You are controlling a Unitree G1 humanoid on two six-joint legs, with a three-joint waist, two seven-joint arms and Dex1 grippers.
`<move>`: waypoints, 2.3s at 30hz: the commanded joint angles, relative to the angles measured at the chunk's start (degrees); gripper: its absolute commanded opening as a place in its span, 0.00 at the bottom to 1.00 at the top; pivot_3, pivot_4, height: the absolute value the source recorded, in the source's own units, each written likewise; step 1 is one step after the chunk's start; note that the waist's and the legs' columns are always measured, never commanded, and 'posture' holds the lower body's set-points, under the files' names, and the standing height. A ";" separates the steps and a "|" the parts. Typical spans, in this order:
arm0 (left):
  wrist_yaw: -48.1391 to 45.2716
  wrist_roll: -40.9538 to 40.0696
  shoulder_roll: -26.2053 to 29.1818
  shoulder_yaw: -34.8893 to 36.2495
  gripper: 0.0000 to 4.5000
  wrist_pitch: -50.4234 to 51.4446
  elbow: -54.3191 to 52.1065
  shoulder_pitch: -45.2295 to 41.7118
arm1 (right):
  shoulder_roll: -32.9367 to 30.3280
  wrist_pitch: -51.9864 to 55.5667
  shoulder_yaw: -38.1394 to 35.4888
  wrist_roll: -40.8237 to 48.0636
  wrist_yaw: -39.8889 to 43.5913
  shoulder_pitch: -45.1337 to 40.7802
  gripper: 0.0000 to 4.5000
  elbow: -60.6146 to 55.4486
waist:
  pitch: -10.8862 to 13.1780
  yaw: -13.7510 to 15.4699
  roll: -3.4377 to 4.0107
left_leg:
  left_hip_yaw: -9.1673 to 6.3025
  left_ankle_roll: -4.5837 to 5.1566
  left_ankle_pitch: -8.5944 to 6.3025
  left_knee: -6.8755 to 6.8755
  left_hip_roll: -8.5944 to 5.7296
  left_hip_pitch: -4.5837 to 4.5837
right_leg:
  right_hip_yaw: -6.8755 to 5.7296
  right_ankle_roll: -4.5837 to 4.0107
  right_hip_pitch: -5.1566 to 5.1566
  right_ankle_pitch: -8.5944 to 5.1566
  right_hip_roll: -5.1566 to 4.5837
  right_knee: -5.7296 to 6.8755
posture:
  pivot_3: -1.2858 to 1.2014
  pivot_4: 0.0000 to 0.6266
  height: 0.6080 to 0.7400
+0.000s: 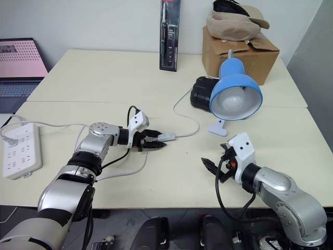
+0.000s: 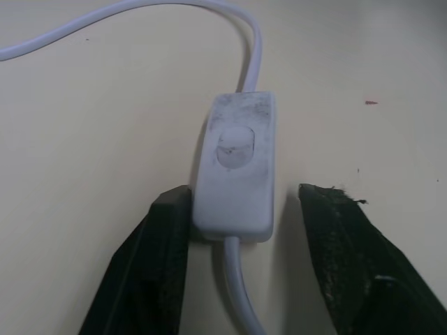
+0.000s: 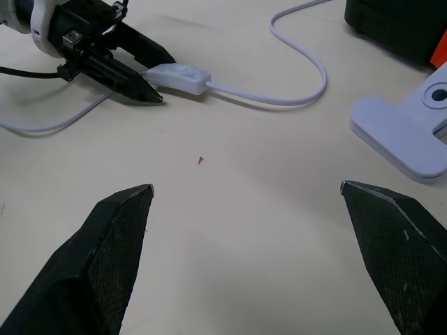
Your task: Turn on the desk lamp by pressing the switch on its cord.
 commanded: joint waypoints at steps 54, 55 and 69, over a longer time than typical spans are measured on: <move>29.48 -5.36 -5.15 0.50 0.24 41.99 -56.59 12.67 | 37.35 -9.06 -4.75 31.45 -32.23 -15.31 1.00 32.20 | -0.02 -0.89 0.03 | 0.07 0.05 0.06 0.01 0.02 0.08 | 0.24 0.15 0.05 0.15 -0.04 0.07 | 0.52 0.24 1.00; 29.54 -5.43 -5.10 0.47 0.24 41.94 -56.65 12.71 | 36.01 -8.41 -4.57 31.01 -32.29 -15.12 1.00 31.48 | -0.02 -0.84 0.03 | 0.07 0.05 0.06 0.00 0.02 0.07 | 0.23 0.15 0.06 0.14 -0.05 0.06 | 0.52 0.24 1.00; 26.84 -5.70 -4.33 -1.70 0.24 36.86 -55.39 13.05 | 21.06 -7.73 -9.65 31.04 -24.34 -14.38 1.00 28.98 | -0.01 -1.29 0.04 | 0.10 0.06 0.06 -0.02 0.01 0.10 | 0.32 0.18 0.03 0.16 0.02 0.05 | 0.52 0.24 1.00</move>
